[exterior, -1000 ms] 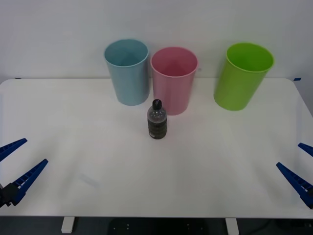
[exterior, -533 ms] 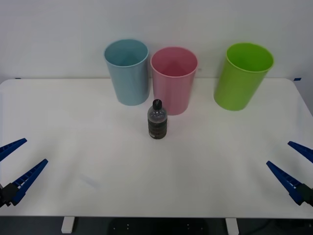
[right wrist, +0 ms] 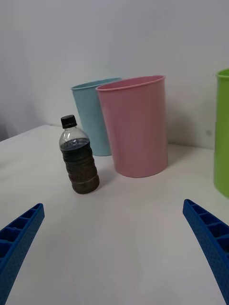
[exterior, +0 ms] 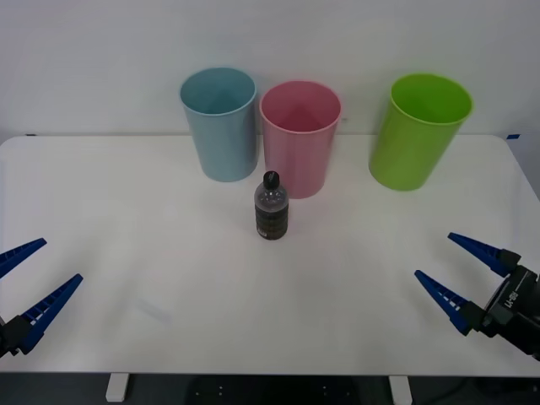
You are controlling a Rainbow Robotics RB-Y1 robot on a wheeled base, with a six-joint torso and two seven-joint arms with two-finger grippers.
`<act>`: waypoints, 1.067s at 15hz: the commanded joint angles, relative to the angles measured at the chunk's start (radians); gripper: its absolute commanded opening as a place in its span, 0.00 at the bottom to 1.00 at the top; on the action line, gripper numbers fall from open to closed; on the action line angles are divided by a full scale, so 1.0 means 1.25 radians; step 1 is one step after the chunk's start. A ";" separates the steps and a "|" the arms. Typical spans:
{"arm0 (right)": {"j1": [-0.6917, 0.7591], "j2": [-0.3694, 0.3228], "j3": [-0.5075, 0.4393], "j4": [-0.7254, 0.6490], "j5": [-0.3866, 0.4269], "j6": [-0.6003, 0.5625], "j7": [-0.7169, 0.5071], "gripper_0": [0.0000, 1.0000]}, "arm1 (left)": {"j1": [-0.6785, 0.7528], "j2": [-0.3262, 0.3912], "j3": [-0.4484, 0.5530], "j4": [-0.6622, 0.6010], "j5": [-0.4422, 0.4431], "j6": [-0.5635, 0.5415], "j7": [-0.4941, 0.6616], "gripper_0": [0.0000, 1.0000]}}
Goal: Grasp the object on the table and drop it into the matching bin: aluminum can to the light blue bin, PET bottle to the pink bin.
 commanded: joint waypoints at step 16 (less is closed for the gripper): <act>-0.138 0.053 0.237 0.034 0.063 0.264 0.076 1.00 | 0.000 0.000 0.000 0.000 0.000 0.000 0.000 1.00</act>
